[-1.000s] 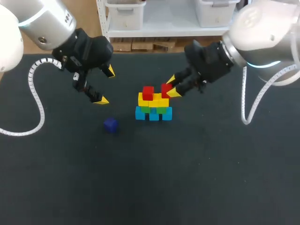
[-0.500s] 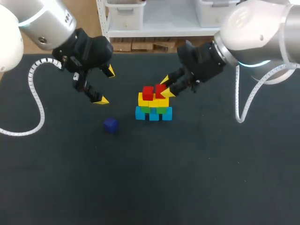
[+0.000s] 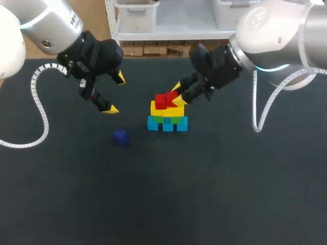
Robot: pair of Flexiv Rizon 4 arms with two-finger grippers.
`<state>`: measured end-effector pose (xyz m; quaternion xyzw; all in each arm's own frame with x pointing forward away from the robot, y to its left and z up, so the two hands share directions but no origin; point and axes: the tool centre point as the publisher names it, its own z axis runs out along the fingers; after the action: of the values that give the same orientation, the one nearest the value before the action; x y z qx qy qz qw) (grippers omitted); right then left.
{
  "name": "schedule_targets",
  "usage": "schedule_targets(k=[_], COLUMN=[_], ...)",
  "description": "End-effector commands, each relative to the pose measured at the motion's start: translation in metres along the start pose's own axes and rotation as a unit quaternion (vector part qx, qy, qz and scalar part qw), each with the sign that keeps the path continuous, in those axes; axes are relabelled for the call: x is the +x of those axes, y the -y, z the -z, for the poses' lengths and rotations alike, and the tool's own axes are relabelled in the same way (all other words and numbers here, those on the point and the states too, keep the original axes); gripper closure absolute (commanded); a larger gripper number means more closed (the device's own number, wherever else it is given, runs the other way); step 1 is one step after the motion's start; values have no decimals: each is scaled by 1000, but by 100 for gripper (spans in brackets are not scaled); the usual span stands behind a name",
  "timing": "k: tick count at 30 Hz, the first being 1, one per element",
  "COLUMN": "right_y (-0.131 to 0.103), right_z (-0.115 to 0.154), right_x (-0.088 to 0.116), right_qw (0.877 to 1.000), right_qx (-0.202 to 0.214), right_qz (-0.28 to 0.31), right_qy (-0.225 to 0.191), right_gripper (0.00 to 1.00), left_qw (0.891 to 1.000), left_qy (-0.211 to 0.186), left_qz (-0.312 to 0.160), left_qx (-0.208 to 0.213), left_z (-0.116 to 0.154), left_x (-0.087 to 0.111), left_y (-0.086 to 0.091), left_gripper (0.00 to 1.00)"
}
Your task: Place the blue cubes, place green cubes on the blue cubes, place the yellow cubes on the green cubes, then place the red cubes on the yellow cubes, and place purple cube on the red cubes.
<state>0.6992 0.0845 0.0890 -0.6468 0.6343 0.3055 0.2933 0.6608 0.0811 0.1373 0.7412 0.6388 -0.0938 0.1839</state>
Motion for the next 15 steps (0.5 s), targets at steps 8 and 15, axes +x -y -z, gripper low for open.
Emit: schedule_targets(k=[8,15], right_y=[3,1], right_z=[1,1], right_x=[2,3], right_qw=[1000,1000], right_qx=[2,2], right_qz=[-6,-9], right_qy=[0,1], right_gripper=[100,100], left_qw=[1000,1000], left_qy=[2,2], left_qz=[-2,-2], left_qx=[-1,-1], left_z=[0,0], left_x=[2,2], left_y=[1,1], left_gripper=[0,0])
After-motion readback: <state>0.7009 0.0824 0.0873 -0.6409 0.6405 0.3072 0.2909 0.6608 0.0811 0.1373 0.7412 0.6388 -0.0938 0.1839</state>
